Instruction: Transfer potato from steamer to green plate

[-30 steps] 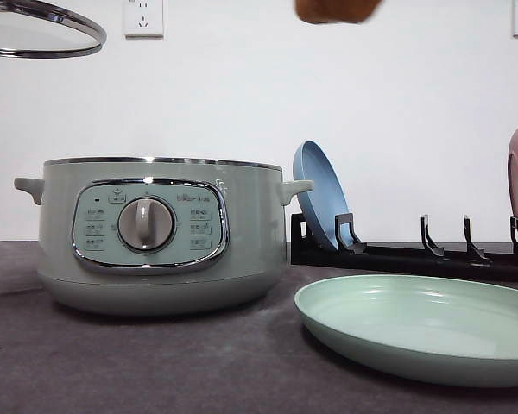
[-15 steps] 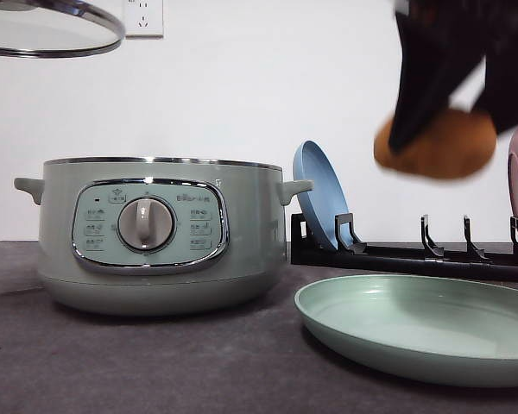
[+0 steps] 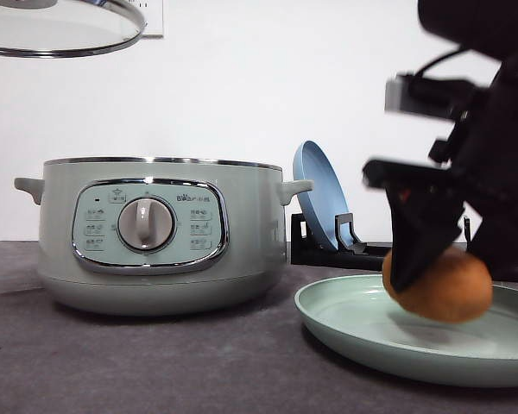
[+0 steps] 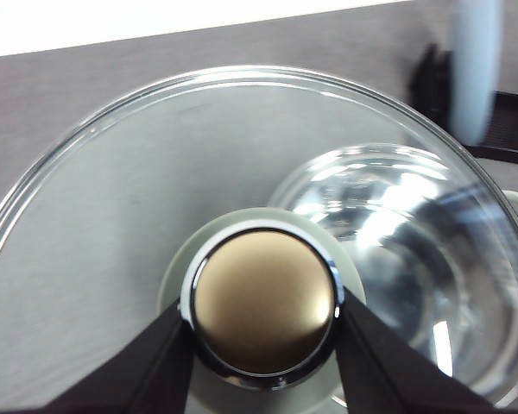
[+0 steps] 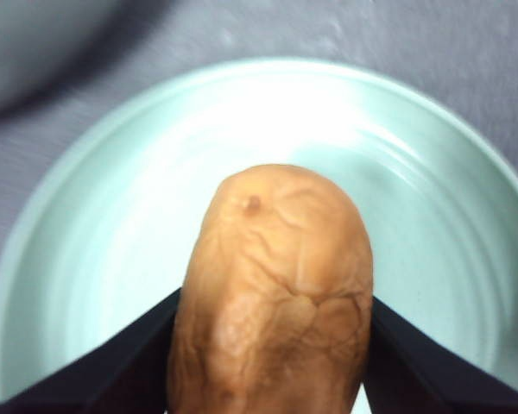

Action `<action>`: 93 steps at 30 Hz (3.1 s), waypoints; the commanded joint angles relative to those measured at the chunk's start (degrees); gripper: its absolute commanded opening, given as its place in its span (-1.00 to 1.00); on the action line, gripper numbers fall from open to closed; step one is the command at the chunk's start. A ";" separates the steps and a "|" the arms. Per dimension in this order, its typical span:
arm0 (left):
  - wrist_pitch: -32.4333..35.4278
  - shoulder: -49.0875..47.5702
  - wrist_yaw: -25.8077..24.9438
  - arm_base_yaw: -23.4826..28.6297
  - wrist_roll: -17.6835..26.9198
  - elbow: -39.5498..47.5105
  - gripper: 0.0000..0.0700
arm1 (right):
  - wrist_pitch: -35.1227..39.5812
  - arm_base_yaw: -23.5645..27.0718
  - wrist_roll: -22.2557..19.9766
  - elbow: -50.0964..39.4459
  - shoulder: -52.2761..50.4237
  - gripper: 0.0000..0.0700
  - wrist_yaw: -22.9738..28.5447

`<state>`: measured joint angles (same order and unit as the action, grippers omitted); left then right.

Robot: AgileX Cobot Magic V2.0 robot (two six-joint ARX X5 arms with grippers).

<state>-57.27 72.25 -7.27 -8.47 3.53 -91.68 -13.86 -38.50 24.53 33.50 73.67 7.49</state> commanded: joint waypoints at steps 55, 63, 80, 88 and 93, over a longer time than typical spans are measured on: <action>9.99 21.05 -0.89 -15.98 0.16 -1.62 -1.00 | -7.44 -0.31 1.38 0.74 -29.71 0.80 5.03; 10.28 22.61 -0.89 -16.11 0.29 -1.62 -1.00 | -7.44 -0.31 1.38 0.74 -29.71 0.80 5.03; 10.51 24.68 -0.87 -16.37 0.33 -1.62 -1.00 | -7.43 -0.31 1.38 0.74 -29.71 0.80 5.03; 8.67 26.36 1.14 -16.37 1.93 -1.62 -1.00 | -7.42 -0.31 1.38 0.74 -29.71 0.80 4.98; 7.92 26.38 3.29 -16.70 2.81 -1.62 -1.00 | -7.40 -0.31 1.38 0.74 -29.71 0.80 5.00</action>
<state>-49.45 96.53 -5.74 -25.16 5.51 -92.20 -21.65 -38.50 25.76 33.58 43.68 12.21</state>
